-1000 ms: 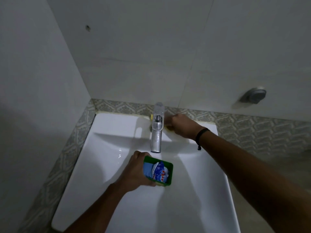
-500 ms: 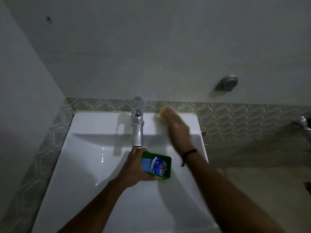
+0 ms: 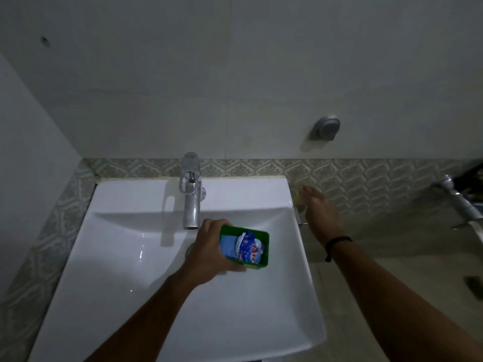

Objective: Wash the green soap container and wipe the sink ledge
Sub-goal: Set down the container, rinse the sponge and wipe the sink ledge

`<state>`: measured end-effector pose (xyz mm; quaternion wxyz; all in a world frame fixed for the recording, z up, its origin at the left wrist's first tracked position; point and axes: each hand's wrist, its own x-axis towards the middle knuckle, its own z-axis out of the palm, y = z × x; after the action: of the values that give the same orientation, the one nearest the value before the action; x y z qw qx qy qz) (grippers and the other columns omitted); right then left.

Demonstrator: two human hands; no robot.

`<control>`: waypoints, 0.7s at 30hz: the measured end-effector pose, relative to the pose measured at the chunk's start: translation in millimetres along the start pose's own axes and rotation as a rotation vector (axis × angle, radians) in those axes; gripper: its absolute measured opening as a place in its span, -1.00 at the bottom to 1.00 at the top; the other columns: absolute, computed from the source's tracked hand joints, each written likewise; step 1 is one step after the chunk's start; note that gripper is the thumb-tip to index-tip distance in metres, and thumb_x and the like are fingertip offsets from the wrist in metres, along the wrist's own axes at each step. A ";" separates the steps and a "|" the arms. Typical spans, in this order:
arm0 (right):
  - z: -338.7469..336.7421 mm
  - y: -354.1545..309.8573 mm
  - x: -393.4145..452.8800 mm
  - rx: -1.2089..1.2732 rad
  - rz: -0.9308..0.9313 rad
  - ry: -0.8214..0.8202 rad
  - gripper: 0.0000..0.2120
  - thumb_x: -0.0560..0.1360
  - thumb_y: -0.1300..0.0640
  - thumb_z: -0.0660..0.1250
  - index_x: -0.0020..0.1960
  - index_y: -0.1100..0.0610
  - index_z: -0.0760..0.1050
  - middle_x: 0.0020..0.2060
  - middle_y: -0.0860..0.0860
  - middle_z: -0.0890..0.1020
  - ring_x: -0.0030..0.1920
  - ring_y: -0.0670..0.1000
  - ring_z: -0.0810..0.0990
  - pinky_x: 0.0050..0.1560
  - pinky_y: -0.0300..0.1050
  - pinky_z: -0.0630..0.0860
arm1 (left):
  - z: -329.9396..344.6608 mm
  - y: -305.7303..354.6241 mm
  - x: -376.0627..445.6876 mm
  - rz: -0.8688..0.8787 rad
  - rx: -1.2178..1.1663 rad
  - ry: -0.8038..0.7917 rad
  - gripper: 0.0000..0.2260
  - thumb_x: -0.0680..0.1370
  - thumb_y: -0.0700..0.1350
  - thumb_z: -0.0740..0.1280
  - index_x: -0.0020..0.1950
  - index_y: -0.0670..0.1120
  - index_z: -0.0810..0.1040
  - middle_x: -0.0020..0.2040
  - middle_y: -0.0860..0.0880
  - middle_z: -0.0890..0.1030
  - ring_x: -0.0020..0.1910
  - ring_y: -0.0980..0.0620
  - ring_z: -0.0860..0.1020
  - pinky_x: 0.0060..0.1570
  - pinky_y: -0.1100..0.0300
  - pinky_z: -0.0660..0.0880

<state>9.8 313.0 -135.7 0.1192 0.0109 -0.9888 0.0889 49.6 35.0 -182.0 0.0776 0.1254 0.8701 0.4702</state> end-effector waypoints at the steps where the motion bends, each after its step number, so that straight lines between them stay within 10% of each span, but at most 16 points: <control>1: 3.9 -6.7 2.1 0.063 0.016 0.045 -0.53 0.39 0.46 0.23 0.30 0.30 0.47 0.28 0.25 0.52 0.27 0.22 0.50 0.23 0.06 0.45 | 1.7 7.5 1.7 0.000 -0.029 0.034 -0.19 0.04 0.00 0.70 0.20 0.02 0.41 0.08 0.07 0.34 0.08 0.10 0.46 0.08 0.15 0.54; 9: 11.9 -28.6 -4.2 0.299 -0.217 0.015 -0.52 0.37 0.34 0.03 0.17 0.31 0.57 0.20 0.23 0.58 0.22 0.23 0.53 0.29 -0.20 0.27 | -2.9 44.5 26.0 -0.010 -0.181 0.304 -0.22 0.06 -0.06 0.69 0.17 0.09 0.39 0.12 0.00 0.36 0.14 0.01 0.48 0.13 0.12 0.52; 16: 9.1 42.6 -44.4 0.497 0.427 0.120 -0.61 0.43 0.26 0.16 0.19 0.19 0.59 0.08 0.22 0.65 0.09 0.24 0.61 0.11 0.12 0.53 | 1.9 56.3 69.0 -0.104 -0.095 0.330 -0.14 0.08 -0.12 0.69 0.31 -0.09 0.39 0.10 0.00 0.30 0.13 0.09 0.33 0.06 0.32 0.33; 21: -20.3 -3.1 -36.9 0.828 0.455 0.347 -0.73 0.48 0.37 0.25 0.06 0.18 0.64 -0.07 0.07 0.68 -0.05 -0.09 0.60 -0.03 -0.25 0.50 | 3.2 65.0 93.2 -0.140 -0.038 0.297 -0.05 0.13 -0.11 0.67 0.43 -0.12 0.29 0.28 -0.11 0.36 0.29 -0.05 0.33 0.20 0.16 0.35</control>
<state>50.4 313.6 -124.5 0.2452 -0.1735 -0.8136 0.4979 -29.2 99.0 -130.9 -0.0169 -0.0077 0.8695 0.4936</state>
